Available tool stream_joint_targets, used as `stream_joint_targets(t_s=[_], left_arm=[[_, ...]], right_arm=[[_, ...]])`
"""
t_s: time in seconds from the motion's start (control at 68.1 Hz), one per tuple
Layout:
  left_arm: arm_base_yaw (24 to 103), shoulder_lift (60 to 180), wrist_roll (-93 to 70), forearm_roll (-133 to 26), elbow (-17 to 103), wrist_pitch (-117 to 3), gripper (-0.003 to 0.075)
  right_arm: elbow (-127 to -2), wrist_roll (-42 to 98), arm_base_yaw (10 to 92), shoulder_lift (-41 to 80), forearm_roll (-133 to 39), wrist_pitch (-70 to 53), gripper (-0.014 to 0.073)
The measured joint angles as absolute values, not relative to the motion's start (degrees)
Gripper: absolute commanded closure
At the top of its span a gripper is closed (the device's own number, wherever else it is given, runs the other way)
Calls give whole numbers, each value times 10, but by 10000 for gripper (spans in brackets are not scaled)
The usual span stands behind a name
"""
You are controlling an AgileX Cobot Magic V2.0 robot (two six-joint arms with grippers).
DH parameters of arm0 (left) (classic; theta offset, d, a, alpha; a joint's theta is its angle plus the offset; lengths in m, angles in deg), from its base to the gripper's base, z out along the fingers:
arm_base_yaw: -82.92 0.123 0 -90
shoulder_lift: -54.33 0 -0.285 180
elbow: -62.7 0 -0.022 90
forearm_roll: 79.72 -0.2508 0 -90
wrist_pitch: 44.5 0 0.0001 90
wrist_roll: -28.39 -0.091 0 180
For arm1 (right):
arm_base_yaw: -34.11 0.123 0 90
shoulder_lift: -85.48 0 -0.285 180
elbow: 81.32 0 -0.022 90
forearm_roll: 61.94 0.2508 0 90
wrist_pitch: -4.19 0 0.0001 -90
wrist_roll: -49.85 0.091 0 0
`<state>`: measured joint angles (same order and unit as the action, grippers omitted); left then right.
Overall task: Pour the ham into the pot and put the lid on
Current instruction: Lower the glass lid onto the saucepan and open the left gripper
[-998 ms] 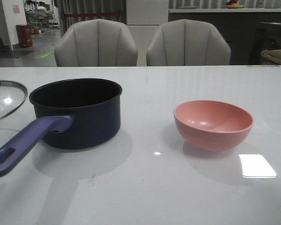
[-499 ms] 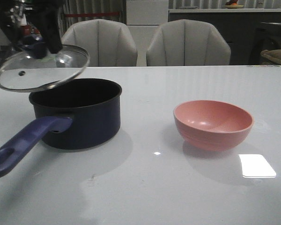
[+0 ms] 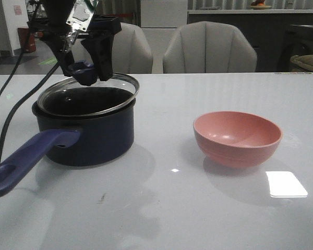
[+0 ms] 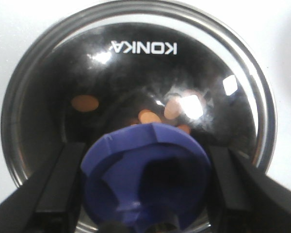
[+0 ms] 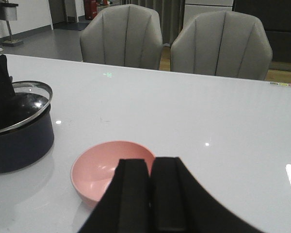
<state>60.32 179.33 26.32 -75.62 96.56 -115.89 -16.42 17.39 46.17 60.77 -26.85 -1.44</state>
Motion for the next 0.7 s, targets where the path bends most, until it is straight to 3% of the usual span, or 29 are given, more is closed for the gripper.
stream_joint_targets(t_s=[0.705], left_arm=[[603, 1785, 263, -790, 968, -1160, 452]], right_arm=[[-164, 174, 462, 608, -268, -14, 467]])
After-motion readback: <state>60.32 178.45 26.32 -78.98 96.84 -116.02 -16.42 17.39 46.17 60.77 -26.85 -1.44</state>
